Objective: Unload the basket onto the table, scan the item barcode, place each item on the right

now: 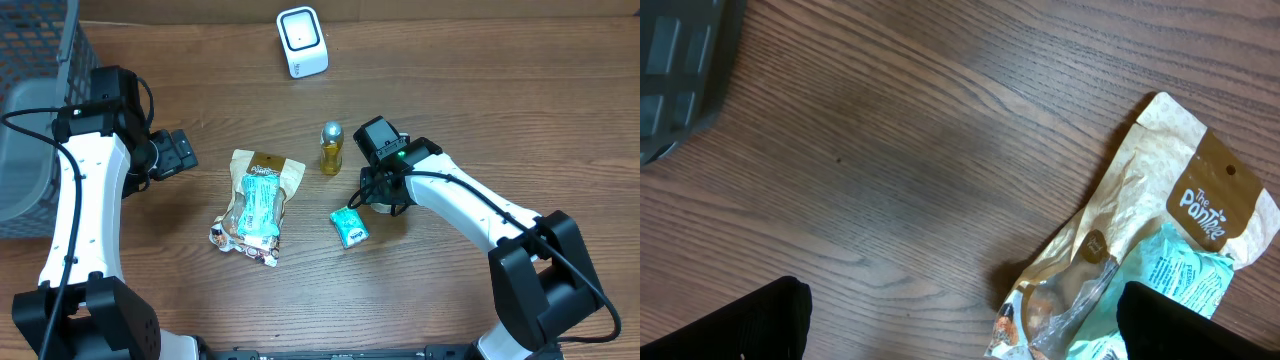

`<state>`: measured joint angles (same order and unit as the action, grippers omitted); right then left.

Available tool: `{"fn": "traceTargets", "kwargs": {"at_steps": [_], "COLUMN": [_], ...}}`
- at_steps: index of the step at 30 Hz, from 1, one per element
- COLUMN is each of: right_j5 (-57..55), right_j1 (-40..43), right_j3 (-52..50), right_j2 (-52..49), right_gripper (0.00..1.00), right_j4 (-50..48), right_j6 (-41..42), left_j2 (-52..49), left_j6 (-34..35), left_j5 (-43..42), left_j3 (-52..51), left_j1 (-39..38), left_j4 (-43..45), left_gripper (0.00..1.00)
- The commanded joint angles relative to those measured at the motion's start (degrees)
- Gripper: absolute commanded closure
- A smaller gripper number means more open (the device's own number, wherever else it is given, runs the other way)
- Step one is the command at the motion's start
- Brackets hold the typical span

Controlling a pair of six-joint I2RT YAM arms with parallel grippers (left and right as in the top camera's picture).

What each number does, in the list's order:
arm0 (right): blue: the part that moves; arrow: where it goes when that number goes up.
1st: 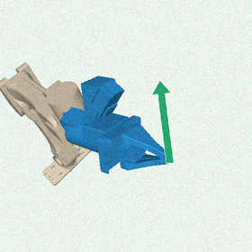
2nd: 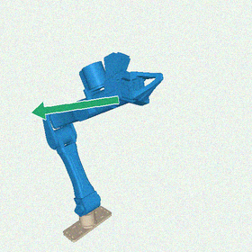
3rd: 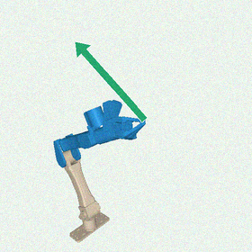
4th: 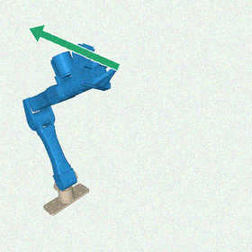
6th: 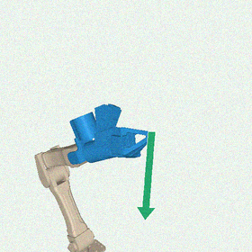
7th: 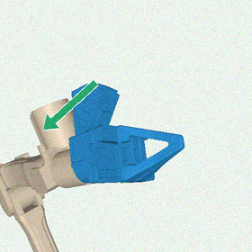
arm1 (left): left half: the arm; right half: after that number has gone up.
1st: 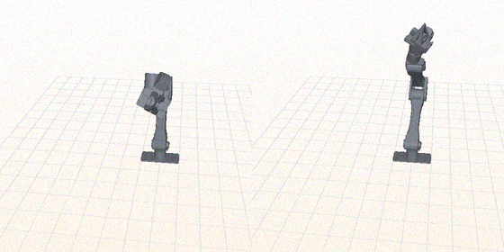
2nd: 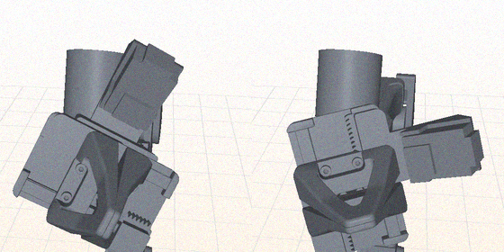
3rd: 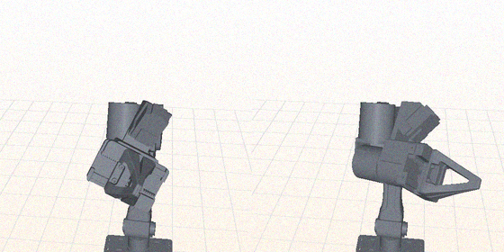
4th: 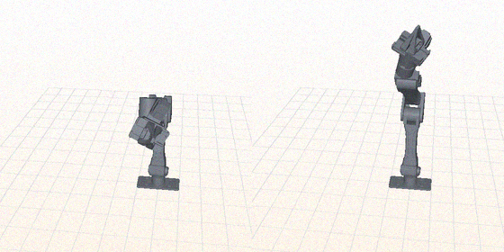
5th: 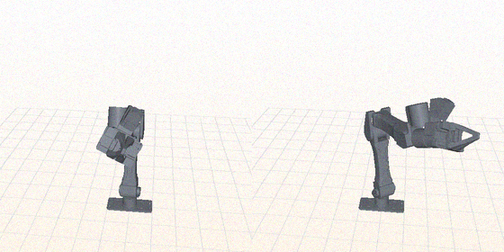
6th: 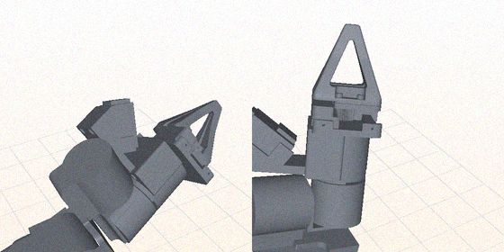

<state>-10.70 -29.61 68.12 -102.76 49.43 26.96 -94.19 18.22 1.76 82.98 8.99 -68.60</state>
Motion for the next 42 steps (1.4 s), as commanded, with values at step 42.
{"fn": "traceTargets", "kwargs": {"at_steps": [42], "right_j5": [1.2], "right_j1": [0.4], "right_j3": [-1.5], "right_j2": [-0.2], "right_gripper": [0.2], "right_j4": [-3.1], "right_j6": [-0.4], "left_j2": [0.0], "left_j6": [0.0], "left_j5": [0.1], "left_j3": [0.3], "left_j1": [0.0], "left_j4": [0.0], "left_gripper": [0.0]}}
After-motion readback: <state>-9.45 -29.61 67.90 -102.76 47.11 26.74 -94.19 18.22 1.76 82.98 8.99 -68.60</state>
